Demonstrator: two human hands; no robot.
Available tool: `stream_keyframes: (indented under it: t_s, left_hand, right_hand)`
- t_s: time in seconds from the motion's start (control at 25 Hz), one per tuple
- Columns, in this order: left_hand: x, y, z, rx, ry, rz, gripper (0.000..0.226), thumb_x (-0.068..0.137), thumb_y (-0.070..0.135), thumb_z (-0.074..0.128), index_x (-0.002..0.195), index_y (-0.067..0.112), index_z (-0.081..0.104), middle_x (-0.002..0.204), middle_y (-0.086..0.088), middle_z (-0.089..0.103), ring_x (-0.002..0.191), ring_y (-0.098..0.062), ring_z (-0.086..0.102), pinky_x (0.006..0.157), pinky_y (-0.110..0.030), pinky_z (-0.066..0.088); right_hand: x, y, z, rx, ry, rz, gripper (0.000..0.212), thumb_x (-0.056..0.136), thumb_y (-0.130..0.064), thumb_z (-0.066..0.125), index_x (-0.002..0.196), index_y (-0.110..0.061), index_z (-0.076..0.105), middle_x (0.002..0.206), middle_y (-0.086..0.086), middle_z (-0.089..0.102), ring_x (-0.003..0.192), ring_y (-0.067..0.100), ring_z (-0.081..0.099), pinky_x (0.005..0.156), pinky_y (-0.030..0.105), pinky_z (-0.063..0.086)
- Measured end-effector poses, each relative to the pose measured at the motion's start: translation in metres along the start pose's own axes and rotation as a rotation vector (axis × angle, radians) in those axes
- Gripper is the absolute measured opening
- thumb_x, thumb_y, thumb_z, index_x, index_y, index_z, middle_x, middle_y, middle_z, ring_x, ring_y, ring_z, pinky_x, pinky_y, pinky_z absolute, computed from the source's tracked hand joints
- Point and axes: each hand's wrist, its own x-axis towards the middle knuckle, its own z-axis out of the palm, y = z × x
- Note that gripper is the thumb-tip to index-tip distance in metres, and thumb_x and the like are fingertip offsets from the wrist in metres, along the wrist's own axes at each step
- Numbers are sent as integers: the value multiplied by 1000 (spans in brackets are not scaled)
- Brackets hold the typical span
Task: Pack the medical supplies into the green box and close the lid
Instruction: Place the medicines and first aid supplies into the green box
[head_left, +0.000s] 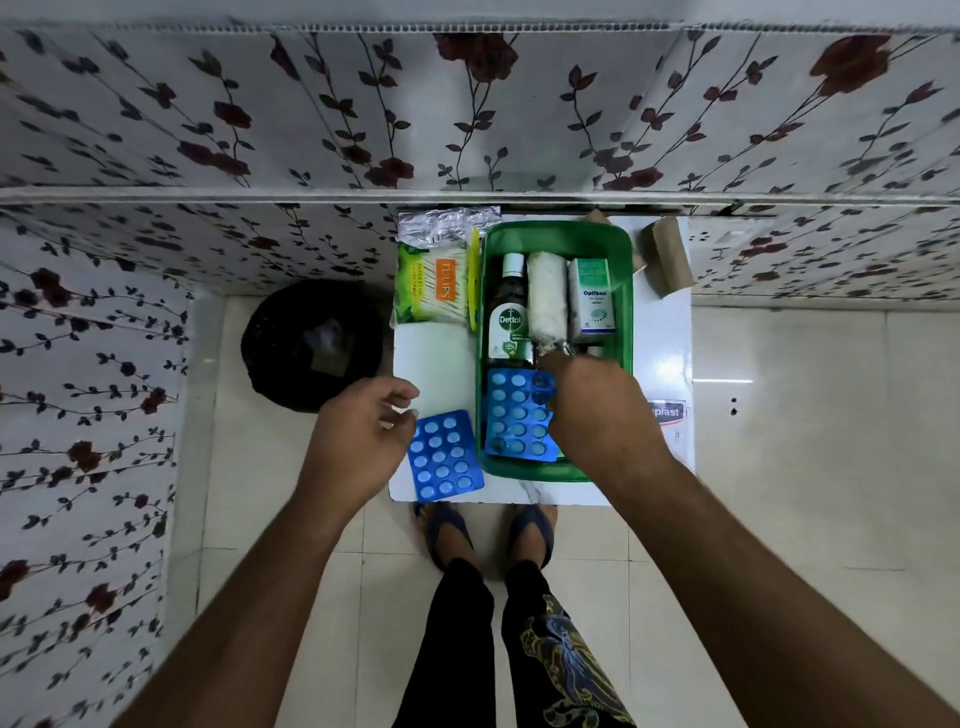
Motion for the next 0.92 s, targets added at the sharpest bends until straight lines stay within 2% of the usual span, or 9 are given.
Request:
stream_keyframes:
  t_s: [0.12,0.2,0.28,0.4,0.48,0.56,0.64,0.72,0.92]
  left_hand:
    - [-4,-7,2,47,2,37,25,82,7,68,102,20,68,101,3,65,83,-5,63,76,-26,51]
    - [-5,-8,1,99,30,52,27,80,10,71,104,21,67,101,3,61,82,-7,62,75,-28,52]
    - [-5,-11,3,175,42,23,31,77,20,77,105,23,65,100,2,57,81,-11,59,75,-30,50]
    - [-5,-15,11,291,-43,-53,49,66,37,83,108,26,60,104,5,50,88,-13,55,74,-33,50]
    - [-6,-16,18,344,-83,-40,55,61,38,85,107,26,57,105,5,47,90,-16,55,71,-35,49]
    - [-6,-16,24,374,-81,7,52,60,33,86,100,23,56,102,3,46,87,-20,55,65,-33,45]
    - [-3,-15,28,370,-63,26,47,59,27,87,91,22,53,96,2,46,83,-21,54,60,-32,40]
    - [0,-15,29,354,-63,29,46,58,23,87,83,21,48,89,3,46,77,-20,52,57,-32,37]
    - [1,-15,13,235,-121,13,33,71,13,79,77,22,48,73,4,56,66,-13,52,58,-30,40]
  right_hand:
    - [-2,-2,5,-44,10,-55,48,77,6,55,120,-14,57,106,11,64,92,34,65,63,31,39]
    - [-7,0,-2,9,58,-62,58,77,2,60,131,-17,53,112,12,63,95,35,65,69,33,48]
    - [-16,13,-20,185,214,3,50,79,-4,64,126,-20,60,109,9,67,90,32,66,76,37,55]
    - [-30,60,-34,429,410,247,28,82,-13,69,107,-26,67,91,-4,70,78,22,68,73,35,54]
    - [-33,95,-20,377,313,399,28,80,-21,73,106,-28,66,95,-4,69,83,20,66,73,33,50]
    - [-34,115,2,250,120,456,43,76,-32,78,116,-29,61,108,1,66,93,22,63,77,35,49]
    - [-34,122,19,213,36,468,61,71,-38,82,124,-26,53,118,6,59,102,27,62,81,40,51]
    - [-34,122,31,220,57,473,70,68,-38,85,125,-24,48,119,7,55,104,31,61,81,42,51]
    - [-32,124,45,288,118,509,68,65,-33,87,120,-24,47,112,6,62,102,32,61,77,40,50]
